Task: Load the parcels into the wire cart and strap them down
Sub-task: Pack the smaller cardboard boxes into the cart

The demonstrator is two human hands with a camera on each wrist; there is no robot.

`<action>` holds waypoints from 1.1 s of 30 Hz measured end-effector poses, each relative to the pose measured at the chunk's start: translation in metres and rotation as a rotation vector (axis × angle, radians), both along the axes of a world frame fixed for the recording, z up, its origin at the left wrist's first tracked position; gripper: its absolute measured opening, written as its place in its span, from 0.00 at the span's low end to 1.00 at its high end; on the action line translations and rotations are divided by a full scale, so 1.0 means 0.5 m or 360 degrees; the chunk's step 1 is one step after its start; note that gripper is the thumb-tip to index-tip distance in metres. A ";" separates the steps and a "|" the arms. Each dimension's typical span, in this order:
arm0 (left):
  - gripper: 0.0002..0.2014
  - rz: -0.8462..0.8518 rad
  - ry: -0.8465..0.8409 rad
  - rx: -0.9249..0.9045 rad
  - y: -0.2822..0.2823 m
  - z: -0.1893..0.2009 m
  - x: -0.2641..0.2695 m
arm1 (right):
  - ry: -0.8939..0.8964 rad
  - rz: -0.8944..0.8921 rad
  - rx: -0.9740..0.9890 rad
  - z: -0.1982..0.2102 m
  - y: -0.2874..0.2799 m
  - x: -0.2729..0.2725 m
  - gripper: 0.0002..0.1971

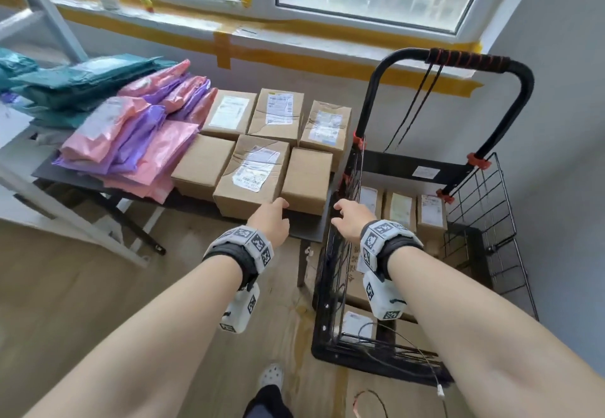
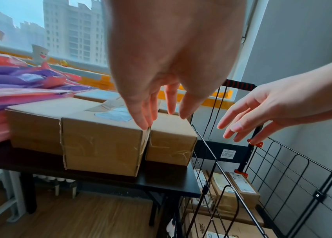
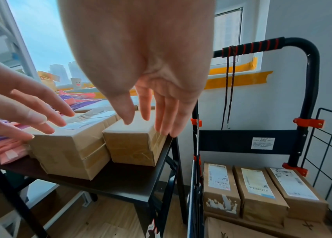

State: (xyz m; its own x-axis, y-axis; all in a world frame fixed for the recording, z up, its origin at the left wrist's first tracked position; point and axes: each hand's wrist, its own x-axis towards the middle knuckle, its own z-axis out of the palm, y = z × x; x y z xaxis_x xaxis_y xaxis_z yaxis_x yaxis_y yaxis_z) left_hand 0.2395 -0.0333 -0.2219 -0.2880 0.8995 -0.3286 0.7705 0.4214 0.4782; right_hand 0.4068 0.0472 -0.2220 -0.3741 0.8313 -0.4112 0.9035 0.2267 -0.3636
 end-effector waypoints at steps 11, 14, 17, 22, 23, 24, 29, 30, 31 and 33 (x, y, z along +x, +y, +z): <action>0.26 0.0449 -0.0731 0.0032 0.112 -0.090 -0.012 | 0.0413 -0.0704 -0.0251 -0.102 0.087 -0.080 0.31; 0.28 0.0562 -0.0769 0.0035 0.128 -0.097 -0.003 | 0.0572 -0.0816 -0.0316 -0.125 0.111 -0.089 0.35; 0.29 0.0595 -0.0778 0.0029 0.143 -0.101 -0.004 | 0.0708 -0.0846 -0.0387 -0.144 0.121 -0.099 0.33; 0.24 0.0618 -0.0743 -0.0041 0.157 -0.115 0.007 | 0.0855 -0.0899 -0.0425 -0.157 0.114 -0.082 0.29; 0.23 0.0632 -0.0758 -0.0052 0.154 -0.118 0.010 | 0.0872 -0.0906 -0.0442 -0.157 0.107 -0.074 0.30; 0.22 0.0640 -0.0768 -0.0047 0.150 -0.118 0.015 | 0.0891 -0.0913 -0.0456 -0.156 0.099 -0.064 0.30; 0.21 0.0685 -0.0804 0.0108 0.113 -0.095 0.048 | 0.1078 -0.1004 -0.0543 -0.138 0.044 0.002 0.32; 0.20 0.0685 -0.0815 0.0149 0.107 -0.083 0.059 | 0.1127 -0.1020 -0.0547 -0.132 0.034 0.017 0.31; 0.19 0.0677 -0.0823 0.0186 0.102 -0.070 0.069 | 0.1178 -0.1030 -0.0541 -0.125 0.023 0.032 0.31; 0.17 0.0646 -0.0837 0.0264 0.094 -0.045 0.098 | 0.1265 -0.1045 -0.0492 -0.107 0.005 0.068 0.30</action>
